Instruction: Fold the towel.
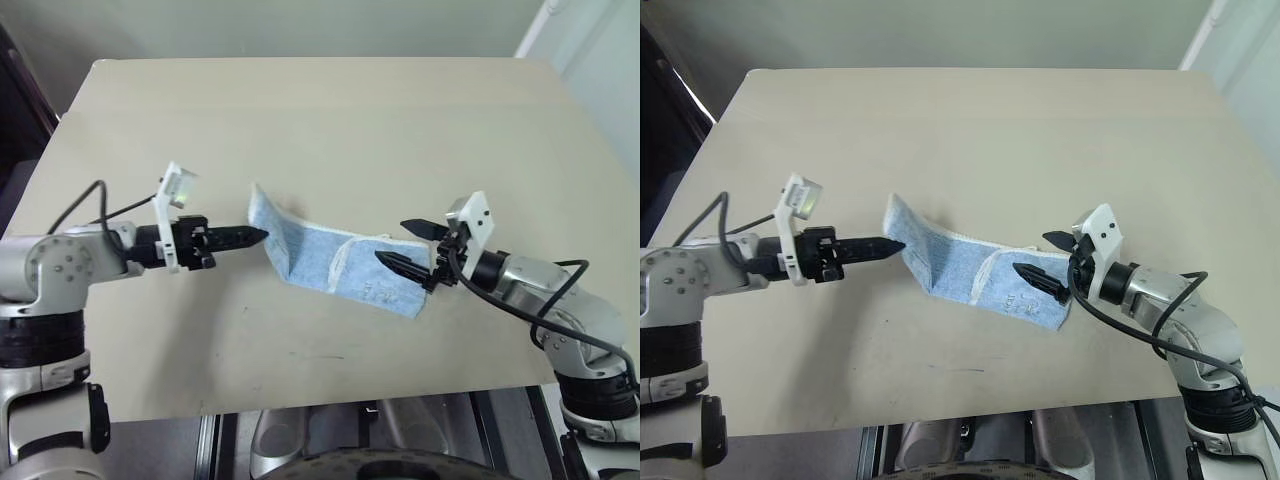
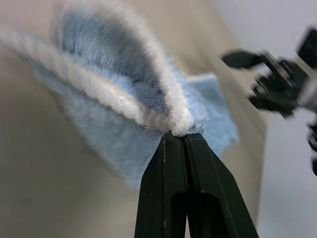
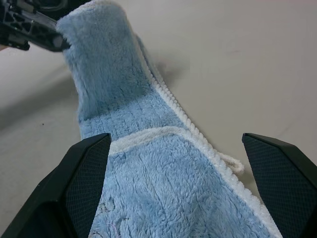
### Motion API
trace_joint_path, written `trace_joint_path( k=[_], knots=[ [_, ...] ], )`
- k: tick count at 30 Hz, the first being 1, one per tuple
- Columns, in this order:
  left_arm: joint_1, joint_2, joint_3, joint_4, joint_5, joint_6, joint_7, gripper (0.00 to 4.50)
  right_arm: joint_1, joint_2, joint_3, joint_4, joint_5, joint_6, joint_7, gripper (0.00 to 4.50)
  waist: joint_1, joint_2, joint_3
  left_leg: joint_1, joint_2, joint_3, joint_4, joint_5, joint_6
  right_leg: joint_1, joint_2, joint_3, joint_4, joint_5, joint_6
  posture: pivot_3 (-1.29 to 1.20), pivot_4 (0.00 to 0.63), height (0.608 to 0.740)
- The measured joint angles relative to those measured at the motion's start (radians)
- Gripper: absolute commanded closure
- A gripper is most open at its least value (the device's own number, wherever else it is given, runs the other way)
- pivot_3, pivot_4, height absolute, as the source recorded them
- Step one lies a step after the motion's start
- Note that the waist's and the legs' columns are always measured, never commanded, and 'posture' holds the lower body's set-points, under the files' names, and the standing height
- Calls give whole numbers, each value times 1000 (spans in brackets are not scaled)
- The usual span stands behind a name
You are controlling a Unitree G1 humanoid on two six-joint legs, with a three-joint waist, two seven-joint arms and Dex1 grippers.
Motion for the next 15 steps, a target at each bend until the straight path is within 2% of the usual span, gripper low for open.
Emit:
trace_joint_path(
  k=[5,9,15],
  knots=[
    [-85,-54,-111,-22,-1,-33,-67,4477,14,-11,-40,-10,9,6,-4,0,2,0,0,0,0,0,1,0,0,1,0,0,0,0,0,0,150,703],
    [-150,-140,-227,-12,42,-79,-101,4477,50,-45,-91,-17,9,6,-4,0,5,0,0,0,0,0,1,0,1,2,0,0,-1,-1,2,0,150,703],
    [-196,-242,-369,17,111,-112,-124,4477,74,-102,-193,-10,9,5,-8,0,5,0,0,1,0,1,2,0,1,4,0,0,-1,-5,11,0,150,703]
  ],
)
